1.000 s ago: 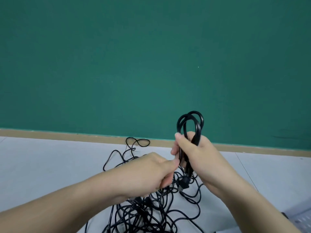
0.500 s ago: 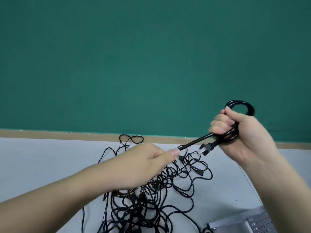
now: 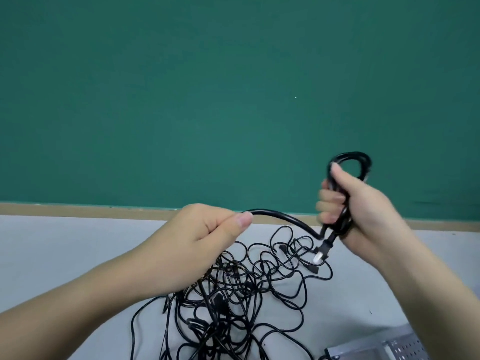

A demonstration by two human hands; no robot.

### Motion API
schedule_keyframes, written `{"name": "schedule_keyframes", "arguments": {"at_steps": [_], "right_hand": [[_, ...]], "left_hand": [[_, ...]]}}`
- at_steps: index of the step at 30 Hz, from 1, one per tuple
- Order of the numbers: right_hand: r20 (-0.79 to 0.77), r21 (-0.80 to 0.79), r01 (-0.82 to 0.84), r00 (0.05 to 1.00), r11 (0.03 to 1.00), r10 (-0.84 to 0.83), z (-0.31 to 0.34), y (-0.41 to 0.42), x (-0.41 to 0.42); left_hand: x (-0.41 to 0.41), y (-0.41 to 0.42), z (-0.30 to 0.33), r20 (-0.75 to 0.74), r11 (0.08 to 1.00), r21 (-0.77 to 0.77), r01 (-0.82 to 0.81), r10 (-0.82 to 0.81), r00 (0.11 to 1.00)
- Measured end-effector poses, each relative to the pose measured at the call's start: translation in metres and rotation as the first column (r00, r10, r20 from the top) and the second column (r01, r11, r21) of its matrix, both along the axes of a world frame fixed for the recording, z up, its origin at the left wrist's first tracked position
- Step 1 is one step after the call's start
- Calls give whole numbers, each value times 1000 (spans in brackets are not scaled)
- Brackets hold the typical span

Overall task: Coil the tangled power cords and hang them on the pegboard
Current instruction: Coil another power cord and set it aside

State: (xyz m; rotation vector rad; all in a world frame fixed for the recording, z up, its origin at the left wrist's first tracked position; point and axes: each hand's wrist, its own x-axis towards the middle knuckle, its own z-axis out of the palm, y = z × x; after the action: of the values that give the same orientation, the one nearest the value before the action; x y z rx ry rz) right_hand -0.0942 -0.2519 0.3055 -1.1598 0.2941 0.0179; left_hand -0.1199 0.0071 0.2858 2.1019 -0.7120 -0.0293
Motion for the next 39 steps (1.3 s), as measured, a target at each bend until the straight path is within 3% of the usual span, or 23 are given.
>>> {"name": "schedule_keyframes", "arguments": {"at_steps": [2,5,10,19,23,25,28,30,32,35,39], "right_hand": [[-31,-172,-160,987,972,157,0,23,-9],[-75,-439,-328,941,836,329,-6,54,-22],[-176,-143,-574,816,806,550,-2,75,-34],[-186,-134,-755,655,642,732,2,57,-50],[-81,118,-847,512,518,855,9,42,-56],[-31,174,-837,522,519,852,10,38,-56],[19,142,-786,610,602,792,9,29,-54],[82,135,-761,646,634,759,11,23,-52],[128,161,-769,638,619,759,13,18,-50],[210,286,-786,610,548,764,13,13,-44],[293,409,-735,667,541,685,13,10,-32]], "left_hand": [[0,-2,4,27,999,-33,-29,30,999],[4,-4,7,80,993,-45,-106,109,991],[5,-5,14,99,976,-105,-191,202,974],[8,-4,9,47,969,-83,-233,237,970],[9,-4,9,-77,970,-172,-169,158,984],[15,-3,7,-160,966,-207,-154,122,980],[23,-5,2,-265,978,-165,-129,82,961],[26,-8,-3,-392,981,-188,-52,-26,919],[27,-10,-6,-437,972,-233,24,-127,890],[31,-12,-10,-396,965,-259,48,-152,906],[28,-21,-19,-477,962,-271,26,-157,865]]}}
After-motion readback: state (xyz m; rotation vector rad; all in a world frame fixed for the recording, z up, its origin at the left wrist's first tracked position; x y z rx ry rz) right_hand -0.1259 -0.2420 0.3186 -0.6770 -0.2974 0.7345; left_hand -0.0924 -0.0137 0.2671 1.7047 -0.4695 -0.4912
